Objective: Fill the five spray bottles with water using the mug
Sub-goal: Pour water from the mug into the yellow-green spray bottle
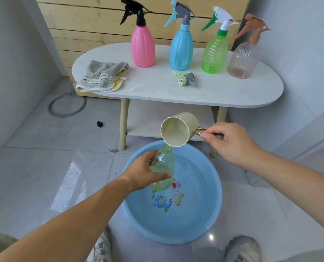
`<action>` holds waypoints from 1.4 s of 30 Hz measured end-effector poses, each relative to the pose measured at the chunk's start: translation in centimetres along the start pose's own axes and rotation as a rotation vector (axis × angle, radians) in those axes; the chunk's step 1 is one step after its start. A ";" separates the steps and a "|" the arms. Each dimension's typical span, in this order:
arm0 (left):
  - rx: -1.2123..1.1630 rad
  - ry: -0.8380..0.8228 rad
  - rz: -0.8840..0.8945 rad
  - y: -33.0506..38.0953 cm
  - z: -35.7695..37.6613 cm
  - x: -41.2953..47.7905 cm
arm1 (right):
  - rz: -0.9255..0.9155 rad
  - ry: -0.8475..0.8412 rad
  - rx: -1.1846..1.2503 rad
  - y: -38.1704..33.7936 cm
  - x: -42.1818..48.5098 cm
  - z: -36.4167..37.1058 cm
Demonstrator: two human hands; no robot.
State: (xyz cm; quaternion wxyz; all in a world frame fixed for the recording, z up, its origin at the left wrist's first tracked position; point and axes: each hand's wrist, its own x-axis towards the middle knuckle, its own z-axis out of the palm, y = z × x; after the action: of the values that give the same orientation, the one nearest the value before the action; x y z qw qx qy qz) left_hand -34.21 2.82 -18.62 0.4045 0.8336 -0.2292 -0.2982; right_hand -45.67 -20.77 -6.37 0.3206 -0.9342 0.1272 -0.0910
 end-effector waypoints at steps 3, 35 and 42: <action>-0.002 0.003 0.002 0.0 0.0 0.1 | 0.000 0.011 -0.006 -0.1 0.1 0.1; 0.005 0.023 -0.020 -0.8 0.1 0.5 | -0.271 0.089 -0.167 0.8 1.3 0.6; 0.015 0.019 -0.031 -0.9 0.1 0.7 | -0.283 0.091 -0.190 0.9 1.4 0.7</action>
State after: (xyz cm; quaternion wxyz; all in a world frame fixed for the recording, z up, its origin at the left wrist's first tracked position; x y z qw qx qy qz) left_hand -33.65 2.84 -19.67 0.3960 0.8428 -0.2147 -0.2947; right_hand -44.32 -21.46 -7.33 0.2087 -0.9638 0.0169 -0.1652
